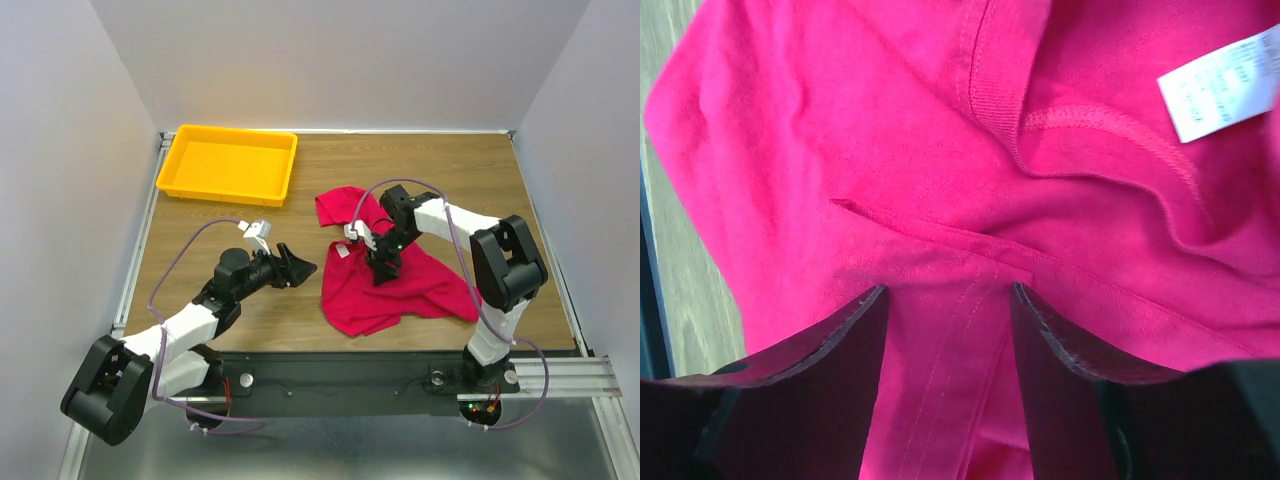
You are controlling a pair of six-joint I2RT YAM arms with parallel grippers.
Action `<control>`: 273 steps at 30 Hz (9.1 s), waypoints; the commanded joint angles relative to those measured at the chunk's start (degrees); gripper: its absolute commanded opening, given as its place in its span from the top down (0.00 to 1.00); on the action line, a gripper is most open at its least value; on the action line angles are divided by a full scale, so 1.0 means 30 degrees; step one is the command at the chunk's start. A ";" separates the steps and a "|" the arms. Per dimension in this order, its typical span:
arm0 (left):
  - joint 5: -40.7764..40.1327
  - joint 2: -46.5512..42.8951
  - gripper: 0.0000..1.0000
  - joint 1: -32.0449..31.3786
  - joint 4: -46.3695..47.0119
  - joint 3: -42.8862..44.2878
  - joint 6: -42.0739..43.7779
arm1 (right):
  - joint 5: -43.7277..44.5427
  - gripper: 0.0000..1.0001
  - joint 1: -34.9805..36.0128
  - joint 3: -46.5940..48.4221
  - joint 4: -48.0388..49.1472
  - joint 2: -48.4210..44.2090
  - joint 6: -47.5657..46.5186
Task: Fold and stack the t-shirts
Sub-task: Flatten the tshirt out
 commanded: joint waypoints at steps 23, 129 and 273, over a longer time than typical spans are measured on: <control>-0.0063 -0.0502 0.21 -0.0085 0.0859 -0.0315 -0.0038 | 0.0621 0.67 0.0093 0.0149 0.1169 0.0176 0.0269; -0.3929 2.0066 0.41 0.0120 -0.7491 2.1189 0.2363 | 1.1256 0.99 -0.9634 -0.3660 1.0719 -1.2719 1.4916; -0.9436 1.6515 1.00 0.1116 -0.5733 2.1857 0.5351 | 1.3886 0.99 -1.2417 -0.0294 1.7008 -0.4671 1.3834</control>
